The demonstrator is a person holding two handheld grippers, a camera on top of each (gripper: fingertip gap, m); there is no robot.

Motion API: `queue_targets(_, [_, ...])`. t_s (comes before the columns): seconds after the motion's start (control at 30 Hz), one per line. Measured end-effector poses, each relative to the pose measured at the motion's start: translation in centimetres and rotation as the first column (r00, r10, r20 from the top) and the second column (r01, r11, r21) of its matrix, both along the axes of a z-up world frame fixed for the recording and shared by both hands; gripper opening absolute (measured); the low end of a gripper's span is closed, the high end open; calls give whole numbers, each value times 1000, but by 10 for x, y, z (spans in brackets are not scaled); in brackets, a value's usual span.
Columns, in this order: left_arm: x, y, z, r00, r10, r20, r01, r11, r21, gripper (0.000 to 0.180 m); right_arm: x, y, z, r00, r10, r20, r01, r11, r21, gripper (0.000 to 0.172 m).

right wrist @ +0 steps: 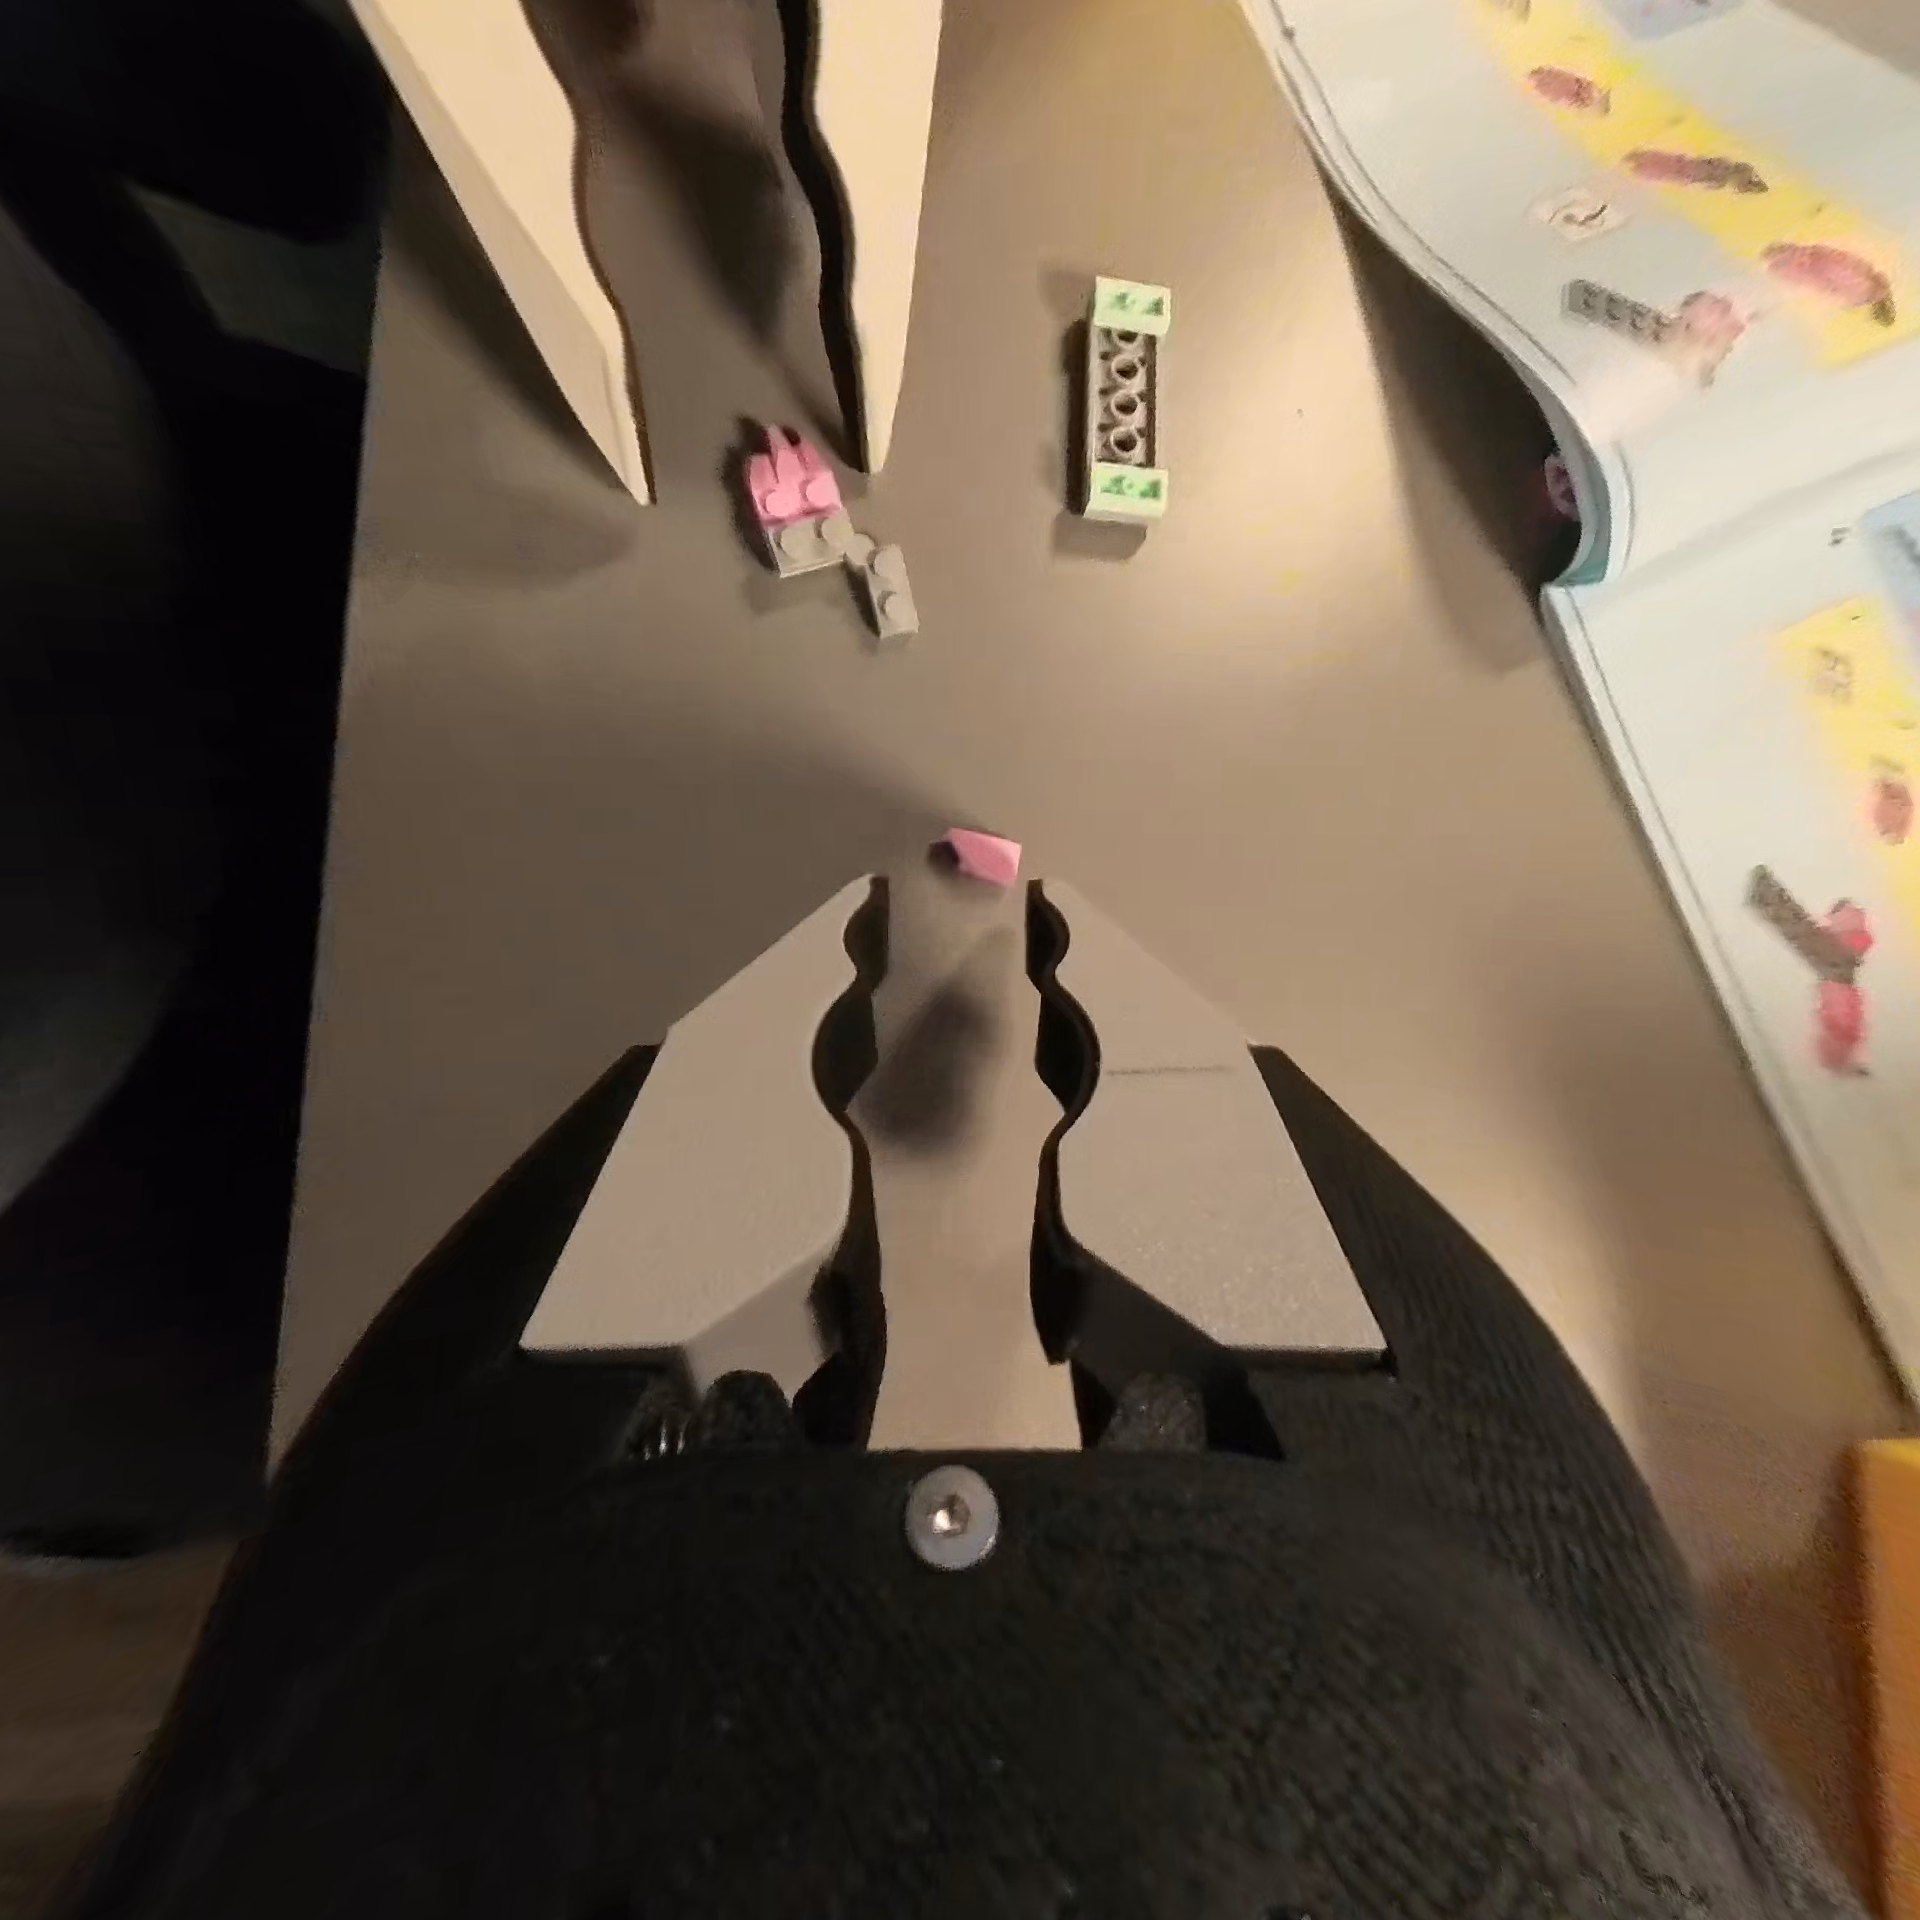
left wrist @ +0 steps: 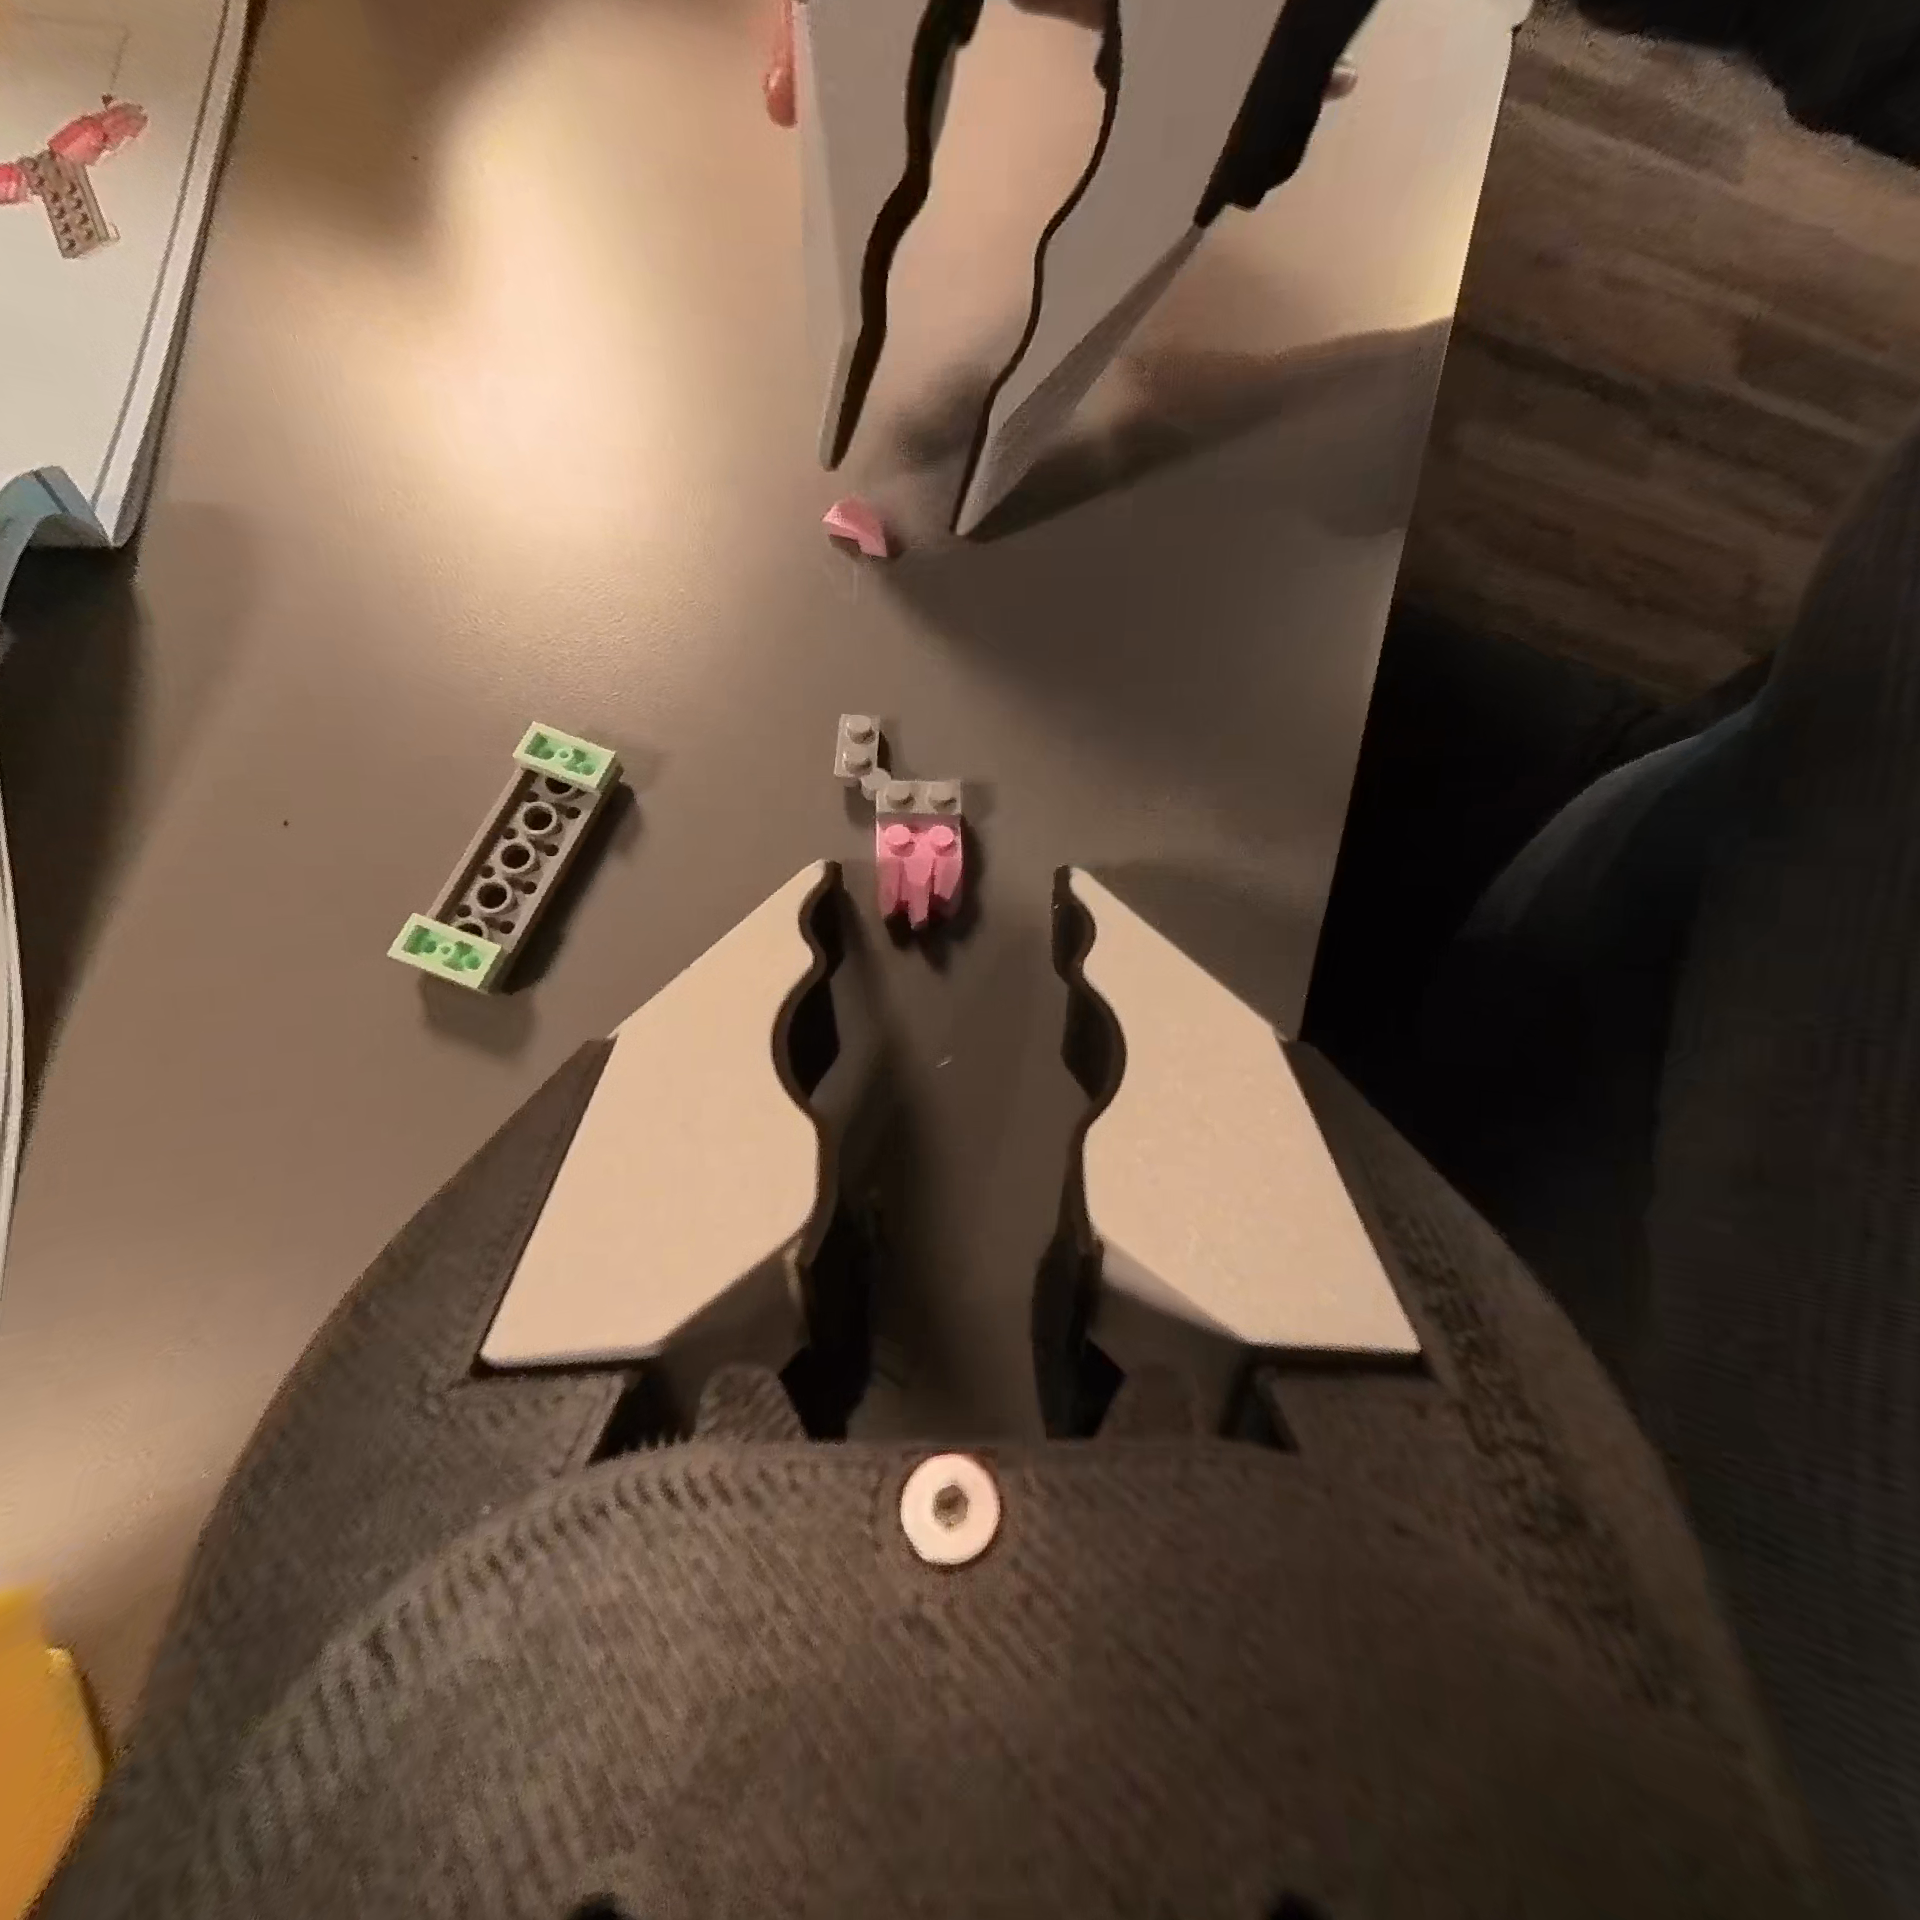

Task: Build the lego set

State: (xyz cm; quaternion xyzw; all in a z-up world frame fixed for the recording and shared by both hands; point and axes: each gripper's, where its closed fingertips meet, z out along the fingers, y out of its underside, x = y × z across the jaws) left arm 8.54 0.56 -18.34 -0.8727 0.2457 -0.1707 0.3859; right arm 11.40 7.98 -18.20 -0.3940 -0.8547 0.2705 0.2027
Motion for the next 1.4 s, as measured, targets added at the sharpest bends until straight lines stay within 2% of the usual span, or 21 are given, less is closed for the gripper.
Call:
queue_targets(0.27, [-1,5,-1,999,-9,-41,10,1000,19,30,-13,-14,13,992,23,-126,-49,976,-212,24])
queue_targets(0.37, [-5,8,-2,998,3,-58,-2,1000,27,21,-18,-18,11,993,42,-108,-69,962,-264,24])
queue_targets(0.57, [-5,8,-2,998,6,-66,-4,999,32,20,-17,-16,0,996,68,-54,-80,954,-288,24])
queue_targets(0.63, [-5,8,-2,998,6,-67,-3,999,33,16,-17,-16,1,996,73,-46,-83,948,-308,25])
queue_targets(1.07, [-5,9,-2,999,8,-50,-7,1000,23,16,-2,-8,1,996,78,-32,-84,942,-326,22])
queue_targets(1.2, [0,5,-1,999,-33,-35,33,999,18,28,2,-7,0,996,85,-33,-91,942,-324,20])
queue_targets(1.4, [0,4,-2,997,-43,-67,45,998,34,30,5,-5,-1,994,98,-45,-107,948,-299,14])
